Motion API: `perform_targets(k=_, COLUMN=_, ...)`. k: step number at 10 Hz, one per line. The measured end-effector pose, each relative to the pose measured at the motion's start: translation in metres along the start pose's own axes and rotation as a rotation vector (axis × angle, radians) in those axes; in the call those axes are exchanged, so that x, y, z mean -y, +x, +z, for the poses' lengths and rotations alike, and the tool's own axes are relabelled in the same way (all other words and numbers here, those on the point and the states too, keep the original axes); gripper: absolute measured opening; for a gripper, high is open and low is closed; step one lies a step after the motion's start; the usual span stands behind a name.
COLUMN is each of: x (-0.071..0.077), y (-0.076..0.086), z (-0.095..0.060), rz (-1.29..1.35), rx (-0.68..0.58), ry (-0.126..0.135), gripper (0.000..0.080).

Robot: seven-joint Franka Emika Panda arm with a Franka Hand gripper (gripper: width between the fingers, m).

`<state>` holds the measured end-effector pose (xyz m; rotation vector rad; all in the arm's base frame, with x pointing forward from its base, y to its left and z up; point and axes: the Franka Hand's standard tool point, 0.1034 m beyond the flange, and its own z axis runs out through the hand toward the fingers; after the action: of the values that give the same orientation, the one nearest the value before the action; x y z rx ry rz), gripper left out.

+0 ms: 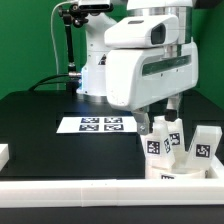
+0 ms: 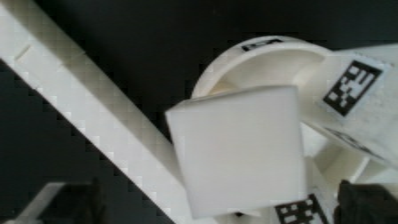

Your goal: Assemble stool

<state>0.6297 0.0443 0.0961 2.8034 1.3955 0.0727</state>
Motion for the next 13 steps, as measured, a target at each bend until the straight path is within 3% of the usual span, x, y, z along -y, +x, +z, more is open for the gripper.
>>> perform_targets(k=7, x=0.006, y=-0.002, z=0.015, rz=-0.019, rx=0.011, ry=0.003, gripper=0.0640)
perform_targets(k=8, x=0.006, y=-0.003, z=0.015, rz=-0.005, rx=0.011, ry=0.003, gripper=0.0450)
perform_targets(k=9, x=0.006, y=-0.003, z=0.015, rz=0.019, rx=0.012, ry=0.003, gripper=0.0450)
perform_targets(k=10, x=0.006, y=-0.003, z=0.015, rz=0.034, rx=0.012, ry=0.003, gripper=0.0338)
perform_targets(k=13, x=0.004, y=-0.005, z=0.016, rz=0.302, rx=0.010, ry=0.023, gripper=0.0338)
